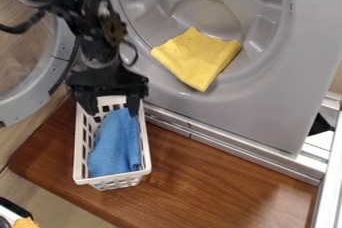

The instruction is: Takes the blue cloth and puts it inside the basket.

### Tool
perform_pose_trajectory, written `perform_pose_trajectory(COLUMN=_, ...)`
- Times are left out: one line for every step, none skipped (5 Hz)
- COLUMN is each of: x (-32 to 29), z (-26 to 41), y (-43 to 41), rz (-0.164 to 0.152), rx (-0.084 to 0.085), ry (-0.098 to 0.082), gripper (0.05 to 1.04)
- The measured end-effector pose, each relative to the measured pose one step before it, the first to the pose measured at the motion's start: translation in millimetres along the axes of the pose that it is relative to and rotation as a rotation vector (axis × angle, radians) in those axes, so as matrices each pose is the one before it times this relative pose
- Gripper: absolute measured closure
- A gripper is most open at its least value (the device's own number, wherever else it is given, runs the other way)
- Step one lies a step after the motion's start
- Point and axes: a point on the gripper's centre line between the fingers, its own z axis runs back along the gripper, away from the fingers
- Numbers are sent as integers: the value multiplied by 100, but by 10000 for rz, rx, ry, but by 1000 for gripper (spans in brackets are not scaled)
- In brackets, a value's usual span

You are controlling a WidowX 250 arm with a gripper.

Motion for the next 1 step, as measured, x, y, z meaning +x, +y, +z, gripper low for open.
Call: perform_pose_trajectory(x=-10, z=-5, y=90, rz=-1, rx=13, ry=15, gripper=83)
